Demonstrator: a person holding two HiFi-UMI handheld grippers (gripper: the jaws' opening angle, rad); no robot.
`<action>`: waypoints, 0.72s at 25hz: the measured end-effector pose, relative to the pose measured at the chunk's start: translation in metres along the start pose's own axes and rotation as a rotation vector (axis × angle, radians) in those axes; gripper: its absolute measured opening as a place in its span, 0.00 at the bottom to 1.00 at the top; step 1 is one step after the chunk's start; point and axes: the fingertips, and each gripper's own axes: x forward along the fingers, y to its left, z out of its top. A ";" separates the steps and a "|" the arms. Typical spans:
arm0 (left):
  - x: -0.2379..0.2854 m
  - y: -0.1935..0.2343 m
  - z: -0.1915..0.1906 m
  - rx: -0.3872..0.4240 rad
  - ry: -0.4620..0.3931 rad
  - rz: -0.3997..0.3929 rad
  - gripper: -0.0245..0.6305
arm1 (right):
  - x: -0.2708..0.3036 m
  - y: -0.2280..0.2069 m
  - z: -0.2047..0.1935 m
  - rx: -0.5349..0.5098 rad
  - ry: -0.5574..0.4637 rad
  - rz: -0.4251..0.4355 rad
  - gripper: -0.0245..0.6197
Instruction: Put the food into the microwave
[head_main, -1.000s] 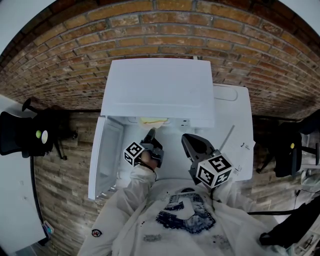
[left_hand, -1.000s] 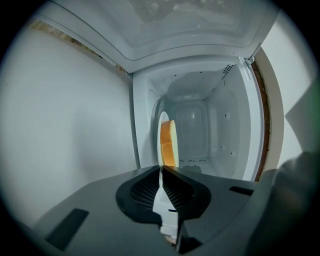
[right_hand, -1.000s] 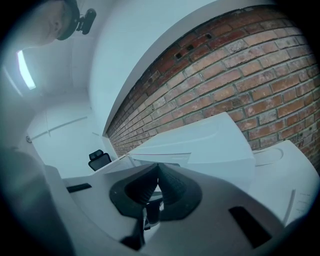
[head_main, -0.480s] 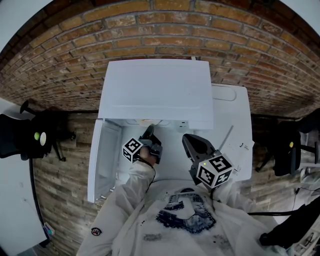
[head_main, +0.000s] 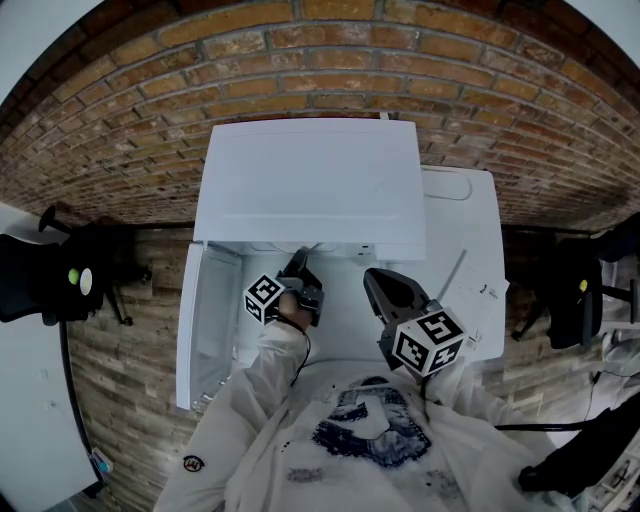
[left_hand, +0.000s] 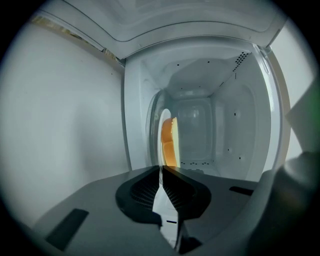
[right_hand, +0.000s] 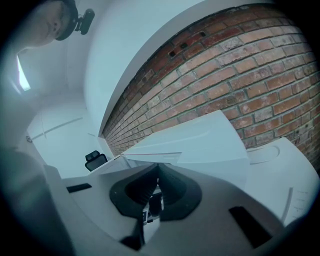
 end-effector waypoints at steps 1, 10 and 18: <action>0.000 0.000 0.000 -0.001 0.001 0.000 0.08 | 0.000 0.000 0.000 0.000 0.000 0.000 0.06; -0.003 -0.005 -0.003 0.011 0.016 -0.014 0.08 | -0.003 0.003 -0.001 0.000 -0.004 0.000 0.06; -0.018 -0.016 -0.012 0.092 0.049 -0.033 0.08 | -0.008 0.012 -0.005 0.005 -0.012 0.017 0.06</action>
